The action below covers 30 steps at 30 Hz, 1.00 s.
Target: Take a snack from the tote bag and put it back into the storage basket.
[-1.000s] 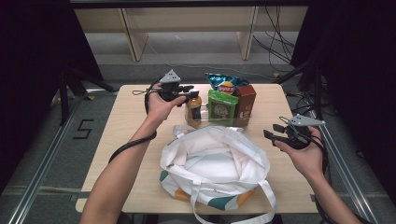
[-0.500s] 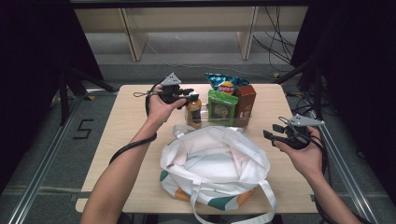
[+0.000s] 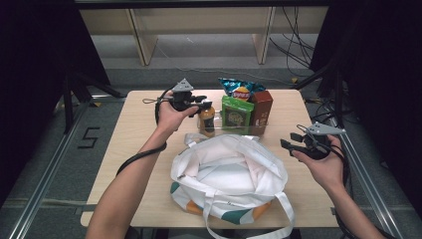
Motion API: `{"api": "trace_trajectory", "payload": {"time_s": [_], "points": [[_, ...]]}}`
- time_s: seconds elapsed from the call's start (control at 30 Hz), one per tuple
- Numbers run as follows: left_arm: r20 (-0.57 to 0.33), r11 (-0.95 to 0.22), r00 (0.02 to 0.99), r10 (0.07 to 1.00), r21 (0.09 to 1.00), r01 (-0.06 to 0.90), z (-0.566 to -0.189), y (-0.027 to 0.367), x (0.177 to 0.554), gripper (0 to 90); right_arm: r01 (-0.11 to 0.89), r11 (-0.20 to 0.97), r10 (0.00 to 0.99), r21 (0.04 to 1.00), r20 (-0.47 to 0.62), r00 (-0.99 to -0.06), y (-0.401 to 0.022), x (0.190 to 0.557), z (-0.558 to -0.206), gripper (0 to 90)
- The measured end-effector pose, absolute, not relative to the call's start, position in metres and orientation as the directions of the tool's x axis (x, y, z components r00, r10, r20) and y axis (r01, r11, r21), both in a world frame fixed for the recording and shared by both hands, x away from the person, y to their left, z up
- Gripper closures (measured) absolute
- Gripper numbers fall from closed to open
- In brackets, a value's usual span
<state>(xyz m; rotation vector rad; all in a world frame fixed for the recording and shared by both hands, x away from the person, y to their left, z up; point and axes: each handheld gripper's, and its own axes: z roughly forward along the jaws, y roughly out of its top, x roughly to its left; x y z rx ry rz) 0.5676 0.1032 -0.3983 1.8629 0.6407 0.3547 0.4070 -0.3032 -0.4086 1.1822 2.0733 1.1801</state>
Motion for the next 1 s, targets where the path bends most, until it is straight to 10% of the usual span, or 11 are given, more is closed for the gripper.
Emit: {"api": "trace_trajectory", "payload": {"time_s": [1.0], "points": [[-0.043, -0.237, 0.766, 0.641, 0.939, 0.251, -0.38, 0.112, 0.55, 28.5, 0.466, 0.238, 0.86, 0.852, 0.037, -0.509, -0.301, 0.406, -0.408, 50.9]]}}
